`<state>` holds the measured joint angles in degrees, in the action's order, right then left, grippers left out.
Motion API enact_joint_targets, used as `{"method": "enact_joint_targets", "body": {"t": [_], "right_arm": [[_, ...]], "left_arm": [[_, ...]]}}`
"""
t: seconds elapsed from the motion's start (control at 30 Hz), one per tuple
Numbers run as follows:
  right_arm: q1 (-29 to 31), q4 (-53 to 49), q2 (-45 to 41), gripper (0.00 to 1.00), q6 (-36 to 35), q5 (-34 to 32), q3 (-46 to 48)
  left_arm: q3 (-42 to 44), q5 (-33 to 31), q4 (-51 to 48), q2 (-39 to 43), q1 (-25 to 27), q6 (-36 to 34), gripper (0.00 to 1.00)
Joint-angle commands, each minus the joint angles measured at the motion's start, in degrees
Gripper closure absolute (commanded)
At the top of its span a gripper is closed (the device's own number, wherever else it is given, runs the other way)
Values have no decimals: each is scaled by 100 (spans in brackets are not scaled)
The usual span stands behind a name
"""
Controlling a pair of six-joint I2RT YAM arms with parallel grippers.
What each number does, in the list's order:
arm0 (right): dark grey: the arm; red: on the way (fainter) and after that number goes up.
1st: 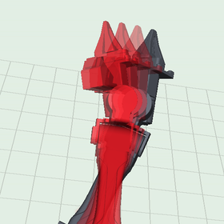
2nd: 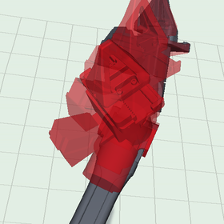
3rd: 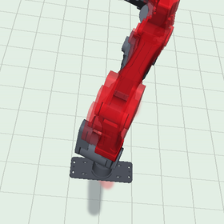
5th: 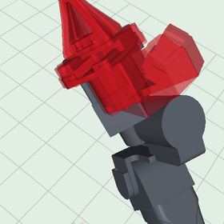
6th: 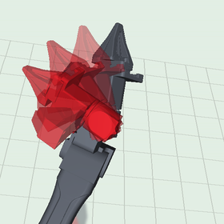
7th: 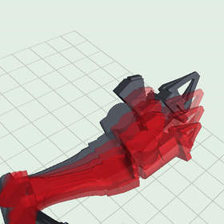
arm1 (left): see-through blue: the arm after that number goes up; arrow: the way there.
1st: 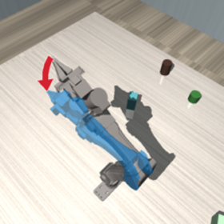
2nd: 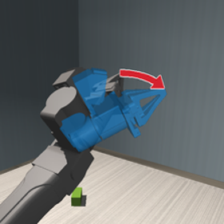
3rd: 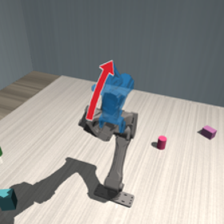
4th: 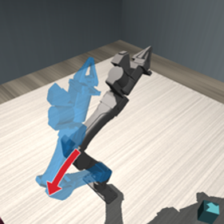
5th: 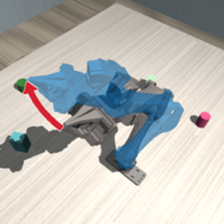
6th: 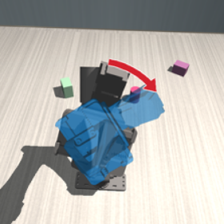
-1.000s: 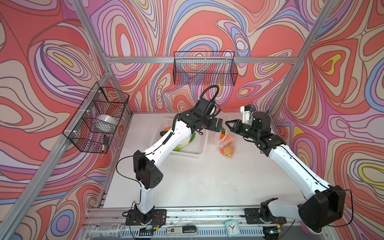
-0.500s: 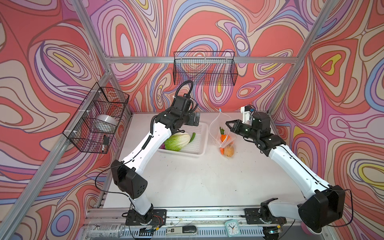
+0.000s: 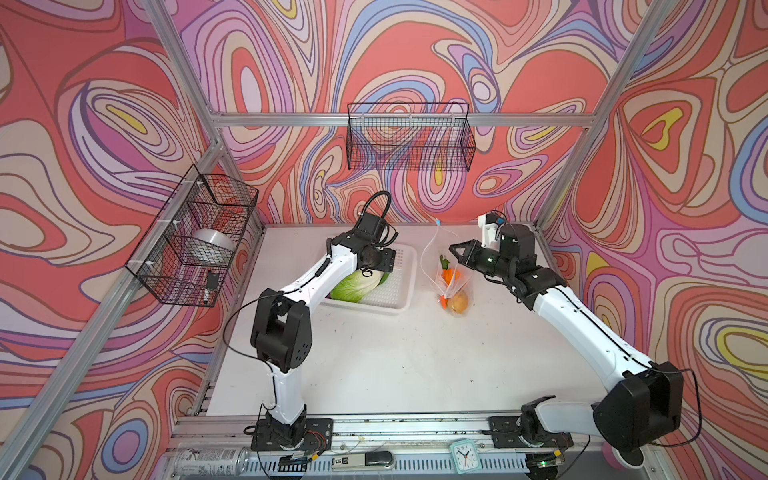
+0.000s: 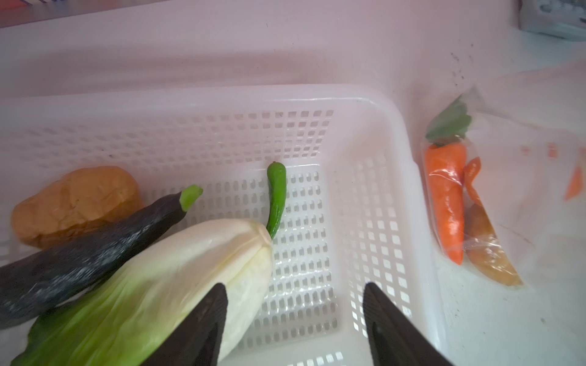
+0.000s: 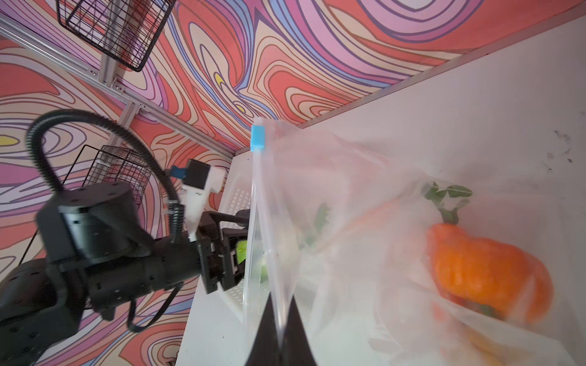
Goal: Place the food in the zip-top bag and seal the zipper
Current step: 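Move the left gripper back into the basket and grasp the green pepper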
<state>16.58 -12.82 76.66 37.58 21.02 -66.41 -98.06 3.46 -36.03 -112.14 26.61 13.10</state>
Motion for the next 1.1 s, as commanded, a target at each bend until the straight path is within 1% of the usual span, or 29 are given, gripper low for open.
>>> {"method": "enact_joint_targets", "body": {"t": [0.0, 0.13, 0.27, 0.47, 0.77, 0.8, 0.9, 0.93, 1.07], "right_arm": [[-14, -21, -42, 100, -22, -20, -48], [-14, -136, -96, 100, -117, -112, -73], [-14, -177, -99, 100, -172, -166, -82], [-14, -142, -29, 100, -170, -133, -99], [-10, -177, -37, 100, -155, -168, -126], [-14, -194, -30, 100, -162, -177, -131], [-11, -212, -28, 100, -164, -170, -157], [-14, -214, -24, 100, -164, -178, -160], [-14, -238, -39, 100, -164, -194, -188]], "left_arm": [[-640, 30, 101, -591, -6, -235, 36], [-1478, 45, -340, -1442, -6, -360, 38], [-1927, -169, -689, -1951, -3, -533, 39], [-2058, -537, -870, -2304, 2, -769, 40], [-2147, -522, -968, -2792, 2, -769, 47], [-2147, -518, -967, -2828, 6, -774, 50], [-2151, -534, -976, -2901, 2, -783, 53], [-2156, -530, -983, -2920, 0, -787, 55], [-2188, -561, -1064, -2985, 12, -792, 56]]}}
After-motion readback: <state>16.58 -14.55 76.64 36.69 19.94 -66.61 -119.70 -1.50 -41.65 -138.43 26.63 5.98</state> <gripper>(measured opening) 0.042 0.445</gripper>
